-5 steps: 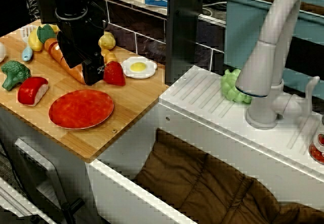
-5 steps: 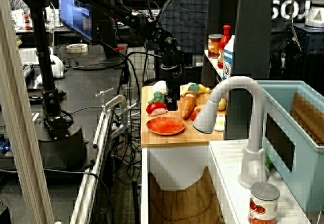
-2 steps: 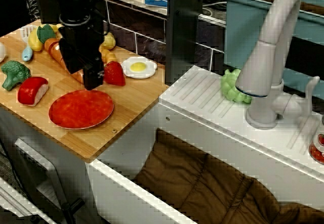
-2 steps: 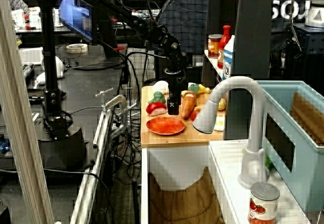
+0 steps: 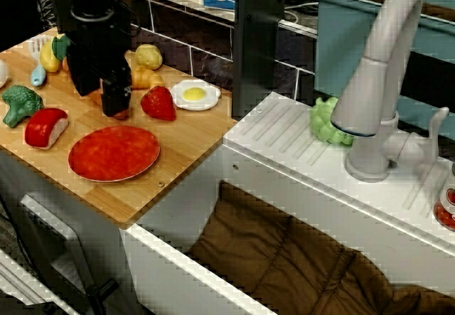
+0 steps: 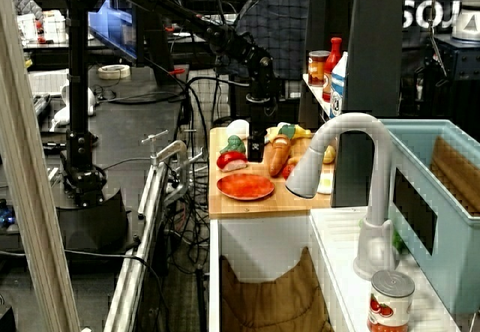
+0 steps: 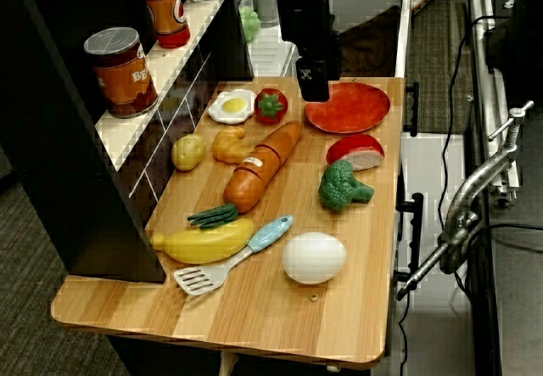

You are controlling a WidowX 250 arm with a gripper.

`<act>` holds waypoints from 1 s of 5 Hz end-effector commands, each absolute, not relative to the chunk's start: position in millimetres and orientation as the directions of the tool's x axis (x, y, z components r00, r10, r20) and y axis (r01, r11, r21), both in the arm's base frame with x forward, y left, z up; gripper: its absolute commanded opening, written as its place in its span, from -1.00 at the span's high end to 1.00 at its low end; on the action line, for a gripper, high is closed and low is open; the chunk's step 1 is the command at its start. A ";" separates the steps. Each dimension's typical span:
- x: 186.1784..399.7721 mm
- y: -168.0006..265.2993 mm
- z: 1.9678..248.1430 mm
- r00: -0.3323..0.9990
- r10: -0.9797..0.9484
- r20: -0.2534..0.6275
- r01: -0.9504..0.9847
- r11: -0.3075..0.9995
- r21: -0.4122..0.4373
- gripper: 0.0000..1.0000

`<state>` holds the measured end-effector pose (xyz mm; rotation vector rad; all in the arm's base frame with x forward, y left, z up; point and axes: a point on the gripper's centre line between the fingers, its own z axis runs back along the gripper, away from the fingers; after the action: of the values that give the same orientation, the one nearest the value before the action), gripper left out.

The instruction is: Put sushi on plate

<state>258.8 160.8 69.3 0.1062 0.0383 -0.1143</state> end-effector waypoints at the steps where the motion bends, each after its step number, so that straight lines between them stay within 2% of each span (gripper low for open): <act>1: 243.5 175.3 108.5 0.990 -0.144 -0.014 0.144 0.987 0.069 -1.00; 2: 231.2 195.3 116.5 0.989 -0.144 0.028 0.142 0.988 0.063 -1.00; 3: 226.1 213.9 110.4 0.988 -0.133 0.075 0.125 0.987 0.099 -1.00; 4: 233.6 233.0 90.3 0.993 -0.060 0.103 0.046 0.989 0.137 -1.00; 5: 234.6 235.6 85.7 0.992 -0.033 0.125 0.014 0.989 0.151 -1.00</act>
<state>236.7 231.1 75.6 0.1243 -0.1057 -0.0337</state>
